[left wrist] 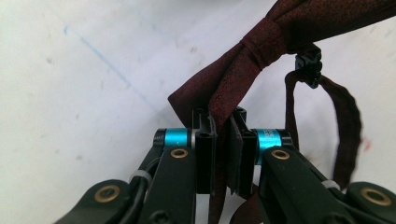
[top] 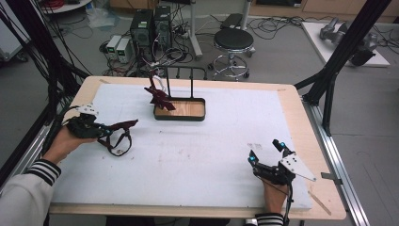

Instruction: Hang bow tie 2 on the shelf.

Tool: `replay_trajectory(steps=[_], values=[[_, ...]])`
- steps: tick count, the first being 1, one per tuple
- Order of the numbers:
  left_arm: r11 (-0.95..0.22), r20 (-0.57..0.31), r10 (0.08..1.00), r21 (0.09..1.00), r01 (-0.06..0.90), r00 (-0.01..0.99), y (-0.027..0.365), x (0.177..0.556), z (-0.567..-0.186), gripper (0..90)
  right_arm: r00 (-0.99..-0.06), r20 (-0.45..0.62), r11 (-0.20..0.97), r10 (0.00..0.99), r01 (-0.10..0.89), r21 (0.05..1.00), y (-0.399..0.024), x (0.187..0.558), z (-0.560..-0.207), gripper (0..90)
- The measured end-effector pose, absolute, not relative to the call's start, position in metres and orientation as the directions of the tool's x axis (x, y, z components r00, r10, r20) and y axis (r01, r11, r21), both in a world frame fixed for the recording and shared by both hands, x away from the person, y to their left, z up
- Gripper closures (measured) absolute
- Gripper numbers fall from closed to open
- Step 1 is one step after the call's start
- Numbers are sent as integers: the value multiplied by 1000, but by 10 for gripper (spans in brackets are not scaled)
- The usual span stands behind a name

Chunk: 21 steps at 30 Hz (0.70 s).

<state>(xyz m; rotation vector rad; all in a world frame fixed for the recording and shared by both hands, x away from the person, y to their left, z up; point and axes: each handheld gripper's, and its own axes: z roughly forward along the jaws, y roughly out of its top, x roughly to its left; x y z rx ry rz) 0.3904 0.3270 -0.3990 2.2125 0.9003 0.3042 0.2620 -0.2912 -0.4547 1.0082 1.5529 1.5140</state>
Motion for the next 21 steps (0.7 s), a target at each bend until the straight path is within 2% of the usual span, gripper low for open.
replay_trajectory(steps=[5, 14, 21], values=[[-428, -100, 691, 742, 516, 716, 314, 387, -387, 828, -426, 19, -2, 905, 41, 999, -291, 262, -455, 36], [-432, -102, 659, 759, 487, 745, 281, 384, -375, 832, -427, 12, 3, 904, 36, 999, -291, 262, -455, 36], [-392, -124, 647, 792, 467, 753, 253, 383, -368, 833, -426, 16, 0, 904, 37, 999, -291, 262, -455, 36]])
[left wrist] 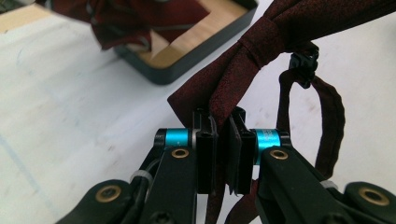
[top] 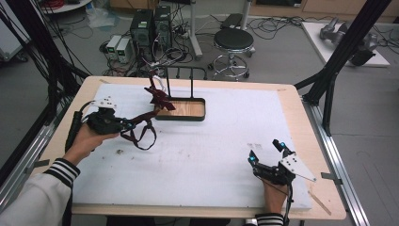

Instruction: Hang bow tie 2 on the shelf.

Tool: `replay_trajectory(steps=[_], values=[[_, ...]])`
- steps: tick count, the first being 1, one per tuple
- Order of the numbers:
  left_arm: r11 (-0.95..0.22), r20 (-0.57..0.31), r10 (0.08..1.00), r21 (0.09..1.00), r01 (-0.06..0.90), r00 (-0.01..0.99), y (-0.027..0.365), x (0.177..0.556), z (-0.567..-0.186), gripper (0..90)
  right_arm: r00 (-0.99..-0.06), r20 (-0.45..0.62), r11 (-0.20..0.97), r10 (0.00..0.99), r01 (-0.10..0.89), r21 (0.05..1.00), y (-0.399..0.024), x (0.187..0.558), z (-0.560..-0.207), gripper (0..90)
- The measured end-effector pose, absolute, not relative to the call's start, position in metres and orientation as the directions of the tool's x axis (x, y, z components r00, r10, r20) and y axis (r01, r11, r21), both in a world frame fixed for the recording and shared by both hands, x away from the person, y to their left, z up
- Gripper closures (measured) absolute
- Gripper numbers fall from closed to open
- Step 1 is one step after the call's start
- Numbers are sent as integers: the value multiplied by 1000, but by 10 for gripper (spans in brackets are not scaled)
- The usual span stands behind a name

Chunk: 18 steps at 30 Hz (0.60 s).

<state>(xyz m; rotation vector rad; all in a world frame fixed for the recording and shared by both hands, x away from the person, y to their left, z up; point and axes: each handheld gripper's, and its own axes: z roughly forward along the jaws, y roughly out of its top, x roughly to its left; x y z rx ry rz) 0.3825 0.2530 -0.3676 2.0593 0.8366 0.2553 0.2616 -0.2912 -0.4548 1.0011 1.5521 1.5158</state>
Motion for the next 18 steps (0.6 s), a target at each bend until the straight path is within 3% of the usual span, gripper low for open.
replay_trajectory(steps=[18], values=[[-346, -96, 622, 856, 383, 777, 196, 384, -348, 839, -426, 10, 3, 905, 29, 1000, -292, 262, -455, 36]])
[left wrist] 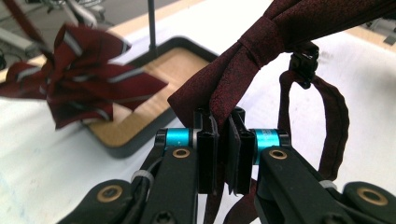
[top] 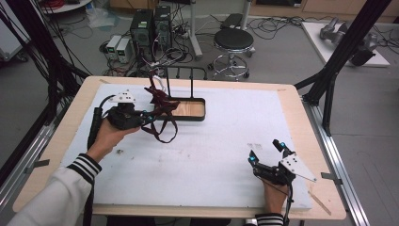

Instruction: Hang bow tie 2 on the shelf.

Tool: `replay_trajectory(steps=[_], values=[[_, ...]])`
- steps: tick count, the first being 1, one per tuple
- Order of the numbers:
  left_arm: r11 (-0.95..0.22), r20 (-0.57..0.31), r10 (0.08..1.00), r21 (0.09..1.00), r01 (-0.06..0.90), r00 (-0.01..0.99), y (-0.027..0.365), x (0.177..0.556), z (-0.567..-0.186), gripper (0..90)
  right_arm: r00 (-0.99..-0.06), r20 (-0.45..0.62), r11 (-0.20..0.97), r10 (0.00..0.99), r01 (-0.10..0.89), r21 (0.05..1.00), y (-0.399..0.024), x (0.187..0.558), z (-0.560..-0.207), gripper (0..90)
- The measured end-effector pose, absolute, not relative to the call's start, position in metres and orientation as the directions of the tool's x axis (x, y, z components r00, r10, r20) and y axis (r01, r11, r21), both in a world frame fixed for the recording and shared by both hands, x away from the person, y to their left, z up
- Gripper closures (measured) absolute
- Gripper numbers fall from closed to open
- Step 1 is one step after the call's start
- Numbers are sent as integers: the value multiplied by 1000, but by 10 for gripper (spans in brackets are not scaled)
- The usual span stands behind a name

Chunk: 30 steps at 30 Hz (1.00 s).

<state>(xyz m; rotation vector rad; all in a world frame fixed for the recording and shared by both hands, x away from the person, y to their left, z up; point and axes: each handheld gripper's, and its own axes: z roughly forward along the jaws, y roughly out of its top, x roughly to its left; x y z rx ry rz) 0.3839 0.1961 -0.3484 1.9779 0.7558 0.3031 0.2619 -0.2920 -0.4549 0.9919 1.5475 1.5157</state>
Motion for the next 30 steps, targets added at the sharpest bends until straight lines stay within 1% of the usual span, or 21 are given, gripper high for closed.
replay_trajectory(steps=[4, 7, 8, 13, 20, 25, 30], values=[[-300, -103, 630, 882, 363, 770, 188, 386, -341, 838, -427, 11, 2, 904, 30, 1000, -292, 262, -455, 36], [-248, -126, 639, 900, 358, 759, 183, 388, -337, 839, -427, 11, 2, 904, 30, 1000, -292, 262, -455, 36], [-248, -126, 639, 900, 358, 759, 183, 388, -337, 838, -427, 11, 2, 904, 30, 1000, -292, 262, -455, 36], [-154, -162, 655, 927, 341, 738, 171, 392, -332, 839, -428, 13, 0, 904, 29, 1000, -292, 262, -455, 36], [-108, -169, 676, 940, 323, 717, 161, 396, -330, 839, -427, 12, 0, 904, 28, 1000, -292, 262, -455, 36], [-53, -184, 712, 948, 313, 677, 152, 401, -332, 839, -428, 21, -7, 904, 33, 999, -292, 262, -455, 36], [-23, -208, 714, 947, 320, 668, 148, 404, -333, 838, -427, 21, -8, 904, 32, 999, -292, 262, -455, 36]])
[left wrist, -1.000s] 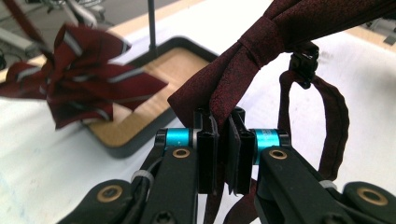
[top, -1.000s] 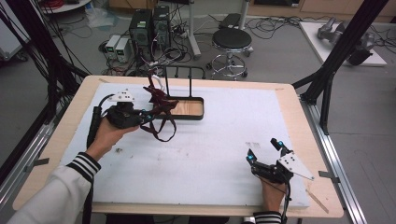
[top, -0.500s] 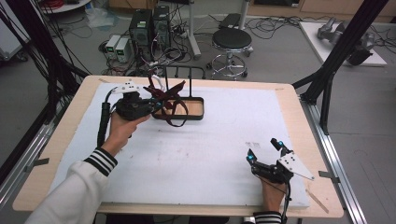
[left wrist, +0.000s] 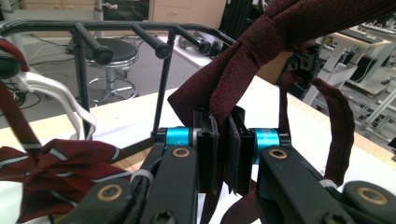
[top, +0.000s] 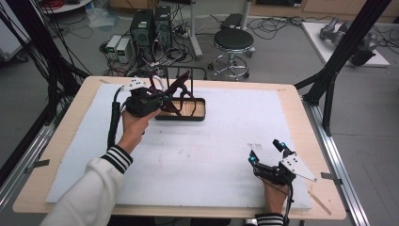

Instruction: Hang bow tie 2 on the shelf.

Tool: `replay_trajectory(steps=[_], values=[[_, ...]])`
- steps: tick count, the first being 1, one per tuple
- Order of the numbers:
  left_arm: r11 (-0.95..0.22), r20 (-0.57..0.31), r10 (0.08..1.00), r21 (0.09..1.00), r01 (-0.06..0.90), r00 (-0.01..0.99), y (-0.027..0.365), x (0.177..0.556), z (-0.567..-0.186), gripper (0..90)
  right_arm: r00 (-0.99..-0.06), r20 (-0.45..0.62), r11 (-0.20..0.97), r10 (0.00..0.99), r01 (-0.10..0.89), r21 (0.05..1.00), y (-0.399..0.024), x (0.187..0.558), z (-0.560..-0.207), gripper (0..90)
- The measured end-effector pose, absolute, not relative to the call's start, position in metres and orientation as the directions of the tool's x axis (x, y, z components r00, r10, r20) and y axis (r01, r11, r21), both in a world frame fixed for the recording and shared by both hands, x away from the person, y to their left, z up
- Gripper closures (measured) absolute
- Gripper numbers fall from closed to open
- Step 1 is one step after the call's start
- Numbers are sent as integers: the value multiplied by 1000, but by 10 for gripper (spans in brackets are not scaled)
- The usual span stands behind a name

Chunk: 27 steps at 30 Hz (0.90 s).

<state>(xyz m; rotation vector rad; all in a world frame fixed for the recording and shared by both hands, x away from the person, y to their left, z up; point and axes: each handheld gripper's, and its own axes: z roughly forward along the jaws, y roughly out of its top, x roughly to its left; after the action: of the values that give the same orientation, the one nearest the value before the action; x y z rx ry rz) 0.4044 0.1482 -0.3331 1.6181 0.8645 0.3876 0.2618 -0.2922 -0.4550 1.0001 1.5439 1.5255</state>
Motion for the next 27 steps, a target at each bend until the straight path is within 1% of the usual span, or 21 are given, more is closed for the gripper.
replay_trajectory(steps=[4, 6, 13, 27], values=[[-8, -205, 725, 952, 305, 657, 145, 407, -332, 838, -427, 20, -7, 904, 32, 999, -292, 262, -455, 36], [25, -213, 738, 957, 290, 640, 144, 408, -331, 838, -427, 20, -7, 904, 32, 999, -292, 262, -455, 36], [85, -241, 769, 957, 279, 592, 139, 413, -332, 838, -427, 24, -10, 904, 34, 999, -292, 262, -455, 36], [153, -270, 816, 954, 259, 511, 134, 417, -337, 838, -429, 29, -14, 903, 39, 999, -293, 262, -455, 36]])
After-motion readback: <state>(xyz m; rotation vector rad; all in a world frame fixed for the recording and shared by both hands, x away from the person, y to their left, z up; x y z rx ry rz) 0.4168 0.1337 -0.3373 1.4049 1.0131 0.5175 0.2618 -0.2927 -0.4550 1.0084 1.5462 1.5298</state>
